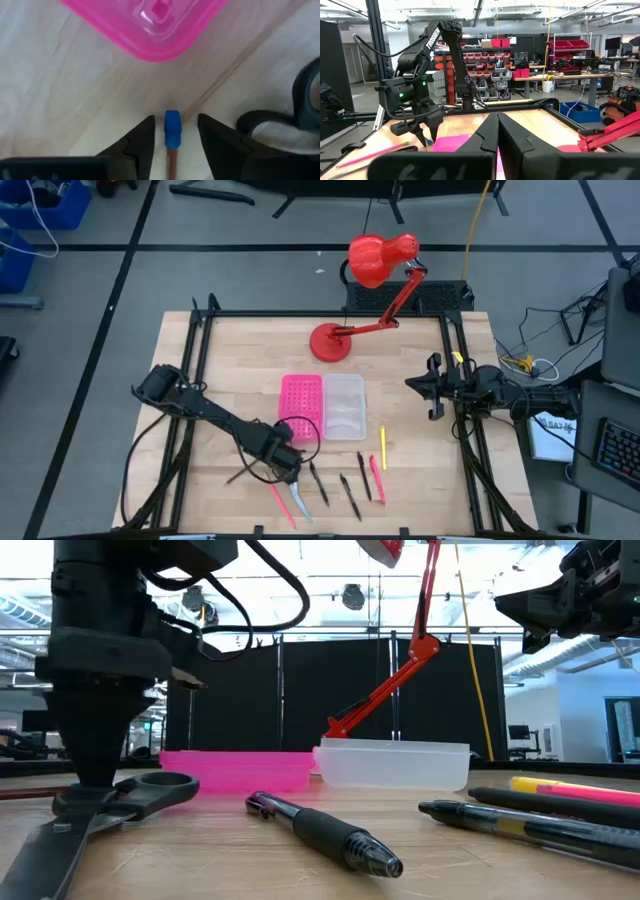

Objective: Pick & place school supplies into a supply box
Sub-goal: Put the brown pencil into the pink supply box

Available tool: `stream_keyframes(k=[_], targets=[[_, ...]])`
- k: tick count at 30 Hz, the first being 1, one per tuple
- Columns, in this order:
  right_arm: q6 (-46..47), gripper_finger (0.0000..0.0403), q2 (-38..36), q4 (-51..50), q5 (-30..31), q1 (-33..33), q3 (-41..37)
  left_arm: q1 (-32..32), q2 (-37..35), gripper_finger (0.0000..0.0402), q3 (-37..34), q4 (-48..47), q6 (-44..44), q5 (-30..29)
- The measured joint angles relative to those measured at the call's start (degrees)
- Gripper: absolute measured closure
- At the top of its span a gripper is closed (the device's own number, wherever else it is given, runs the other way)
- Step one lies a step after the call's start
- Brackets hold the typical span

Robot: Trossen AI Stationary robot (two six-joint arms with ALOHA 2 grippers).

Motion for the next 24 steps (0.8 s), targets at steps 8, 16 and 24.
stream_keyframes(k=[8,16,24], targets=[[0.0,0.0403,0.0,0.0,0.0,0.0,0.0,0.3,-1.2,0.0191,-0.1,-0.8,4.3,6.1],[0.0,0.0403,0.0,-0.3,0.0,0.0,0.0,0.6,-1.3,0.0188,-0.1,0.1,6.6,1.6],[0.0,0.0403,0.0,-0.5,0.0,0.0,0.0,2.2,-1.4,0.0188,0.0,0.1,9.4,0.9]])
